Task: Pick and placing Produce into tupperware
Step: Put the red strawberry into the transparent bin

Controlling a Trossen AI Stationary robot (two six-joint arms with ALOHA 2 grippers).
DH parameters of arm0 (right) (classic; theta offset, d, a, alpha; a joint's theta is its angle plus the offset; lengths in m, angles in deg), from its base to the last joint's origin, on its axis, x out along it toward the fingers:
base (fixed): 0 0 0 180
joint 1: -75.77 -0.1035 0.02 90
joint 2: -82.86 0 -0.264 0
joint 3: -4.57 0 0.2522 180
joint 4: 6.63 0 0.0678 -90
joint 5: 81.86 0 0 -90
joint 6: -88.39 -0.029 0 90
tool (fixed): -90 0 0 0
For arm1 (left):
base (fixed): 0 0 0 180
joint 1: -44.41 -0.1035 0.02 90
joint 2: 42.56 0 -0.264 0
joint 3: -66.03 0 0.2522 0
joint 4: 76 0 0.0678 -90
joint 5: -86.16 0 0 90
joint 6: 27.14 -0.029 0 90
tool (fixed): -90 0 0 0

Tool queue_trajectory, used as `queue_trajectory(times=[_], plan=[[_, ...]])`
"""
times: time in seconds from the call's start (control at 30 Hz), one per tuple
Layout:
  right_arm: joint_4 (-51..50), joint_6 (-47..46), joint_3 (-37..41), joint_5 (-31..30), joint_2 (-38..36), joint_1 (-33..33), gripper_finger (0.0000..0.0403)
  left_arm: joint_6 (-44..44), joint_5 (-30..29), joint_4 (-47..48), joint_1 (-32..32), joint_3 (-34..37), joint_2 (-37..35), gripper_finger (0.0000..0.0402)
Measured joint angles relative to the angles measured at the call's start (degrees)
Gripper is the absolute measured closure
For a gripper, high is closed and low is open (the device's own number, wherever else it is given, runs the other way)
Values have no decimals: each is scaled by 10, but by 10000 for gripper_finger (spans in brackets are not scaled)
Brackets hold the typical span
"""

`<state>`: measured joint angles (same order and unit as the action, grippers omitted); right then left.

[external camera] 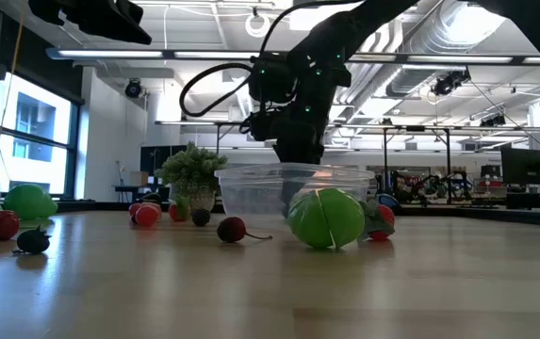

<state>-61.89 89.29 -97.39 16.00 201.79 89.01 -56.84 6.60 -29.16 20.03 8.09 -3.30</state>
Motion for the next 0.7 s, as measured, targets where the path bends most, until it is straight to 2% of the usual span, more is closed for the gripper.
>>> queue_trajectory(times=[0.2,0.37,0.53,0.7], plan=[[-21,0,-12,11,-4,0,234,0,0,0,0,0,0,401],[-73,5,-59,14,-49,0,234,0,0,0,0,0,0,401],[-103,4,-78,-16,-145,-6,234,0,0,0,0,0,0,401],[-116,-4,-48,-47,-273,-33,234,0,0,0,0,0,0,401]])
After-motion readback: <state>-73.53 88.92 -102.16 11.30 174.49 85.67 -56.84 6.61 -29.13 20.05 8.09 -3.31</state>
